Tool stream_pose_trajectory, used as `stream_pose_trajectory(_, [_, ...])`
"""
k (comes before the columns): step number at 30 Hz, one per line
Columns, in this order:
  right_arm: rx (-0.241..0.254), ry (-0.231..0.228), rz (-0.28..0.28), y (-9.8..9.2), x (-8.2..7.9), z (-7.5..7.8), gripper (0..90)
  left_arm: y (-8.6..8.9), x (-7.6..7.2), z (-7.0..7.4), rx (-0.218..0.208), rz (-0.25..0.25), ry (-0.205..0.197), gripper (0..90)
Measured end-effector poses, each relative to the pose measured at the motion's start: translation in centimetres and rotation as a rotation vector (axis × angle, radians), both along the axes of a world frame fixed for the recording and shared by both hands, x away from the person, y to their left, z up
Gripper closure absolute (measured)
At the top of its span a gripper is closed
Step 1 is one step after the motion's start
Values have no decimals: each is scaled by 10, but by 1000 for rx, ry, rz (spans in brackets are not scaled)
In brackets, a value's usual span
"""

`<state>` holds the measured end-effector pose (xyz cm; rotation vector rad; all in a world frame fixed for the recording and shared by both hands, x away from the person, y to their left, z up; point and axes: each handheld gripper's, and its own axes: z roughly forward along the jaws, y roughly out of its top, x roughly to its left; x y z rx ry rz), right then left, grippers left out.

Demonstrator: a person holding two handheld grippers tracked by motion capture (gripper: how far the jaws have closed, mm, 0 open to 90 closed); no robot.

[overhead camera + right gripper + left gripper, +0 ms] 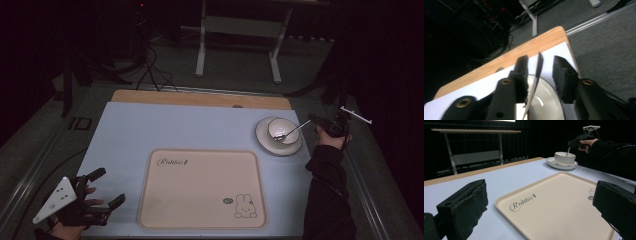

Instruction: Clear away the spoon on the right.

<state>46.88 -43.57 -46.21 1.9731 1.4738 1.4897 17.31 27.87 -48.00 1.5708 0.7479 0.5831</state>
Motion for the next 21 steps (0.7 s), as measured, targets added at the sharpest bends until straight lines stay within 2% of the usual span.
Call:
stream_pose_trajectory(5, [19,6,-5,-1,2,-1,697,0,-1,0,13,13,-13,0])
stream_pose_trajectory(6, [38,7,2,-2,2,-2,739,0,-1,0,12,12,-11,0])
stream_pose_trajectory(7, [38,7,2,-2,2,-2,739,0,-1,0,12,12,-11,0])
stream_pose_trajectory(10, [56,5,8,-4,3,-3,865,0,-1,0,15,12,-12,0])
stream_pose_trajectory(17, [74,-21,24,-3,1,1,893,1,0,0,8,16,-12,0])
stream_pose_trajectory(21, [53,-28,33,-1,0,5,896,1,0,0,4,16,-11,0])
